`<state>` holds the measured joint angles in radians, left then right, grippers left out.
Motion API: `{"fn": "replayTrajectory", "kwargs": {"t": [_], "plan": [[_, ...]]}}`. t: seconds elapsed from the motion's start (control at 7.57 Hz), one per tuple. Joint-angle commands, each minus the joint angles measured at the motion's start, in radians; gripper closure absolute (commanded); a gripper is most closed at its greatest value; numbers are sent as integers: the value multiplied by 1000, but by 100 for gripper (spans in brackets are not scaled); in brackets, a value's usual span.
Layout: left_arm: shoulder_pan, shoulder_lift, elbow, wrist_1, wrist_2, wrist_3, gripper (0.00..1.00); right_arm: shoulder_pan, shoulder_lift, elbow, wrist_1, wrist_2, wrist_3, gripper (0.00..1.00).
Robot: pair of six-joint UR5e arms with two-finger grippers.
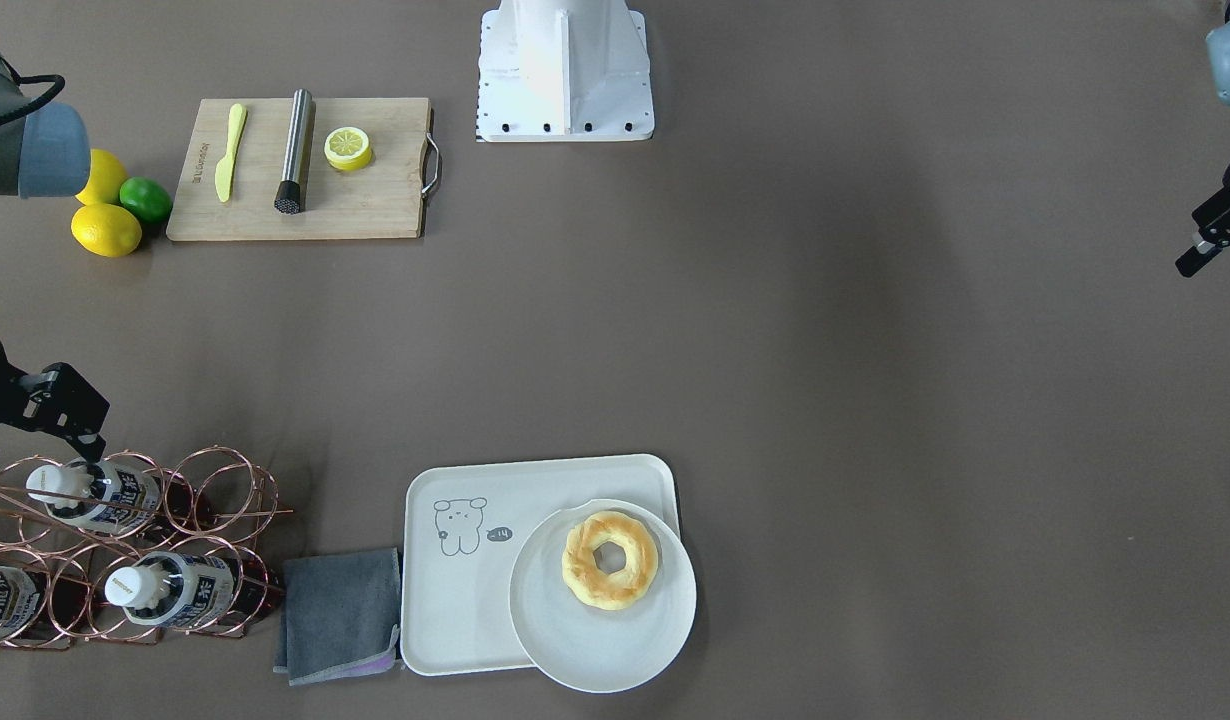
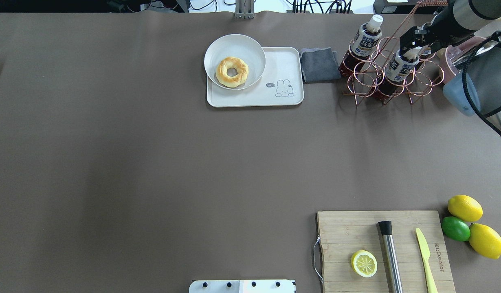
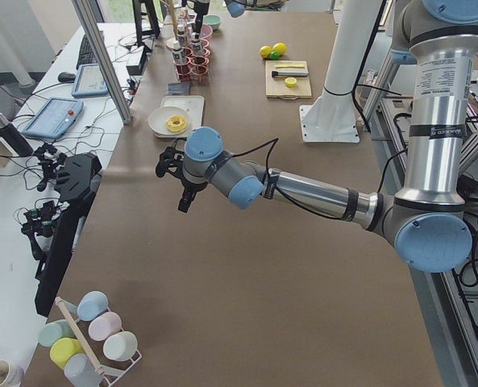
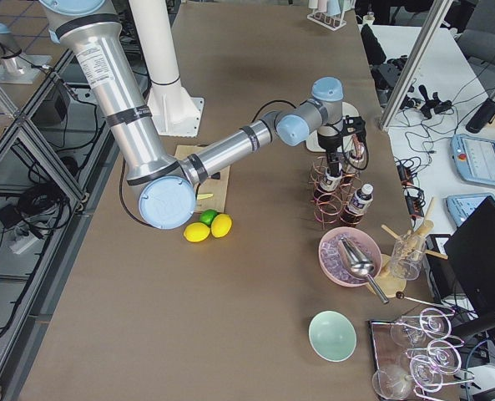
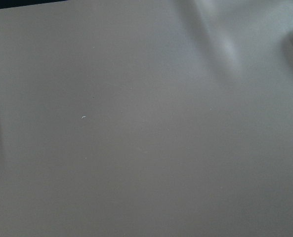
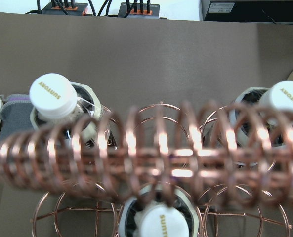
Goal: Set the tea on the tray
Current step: 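Reach the right gripper down to a tea bottle in the copper rack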
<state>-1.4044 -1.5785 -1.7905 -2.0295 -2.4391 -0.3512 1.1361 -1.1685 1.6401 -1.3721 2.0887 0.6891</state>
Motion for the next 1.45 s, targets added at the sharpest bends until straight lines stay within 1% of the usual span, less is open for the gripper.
{"fn": "replayTrajectory", "kwargs": {"t": [0.0,0.13,0.4,0.79,0.93,1.06,1.32], "plan": [[1,0,0,-1,0,3,1,-1,3,-6,11,-4,4,27],[2,3,3,-18,0,1,1,-1,3,-6,11,-6,4,36],[2,11,3,-35,-1,0,1,-1,3,-5,11,-9,4,40],[2,12,3,-37,-3,1,1,-1,3,-6,11,-10,4,41],[2,12,3,-37,-3,3,1,-1,3,-6,11,-10,4,44],[2,12,3,-37,-3,3,1,-1,4,-5,11,-10,4,53],[2,14,3,-37,-3,8,1,-1,15,-2,11,-10,6,84]]}}
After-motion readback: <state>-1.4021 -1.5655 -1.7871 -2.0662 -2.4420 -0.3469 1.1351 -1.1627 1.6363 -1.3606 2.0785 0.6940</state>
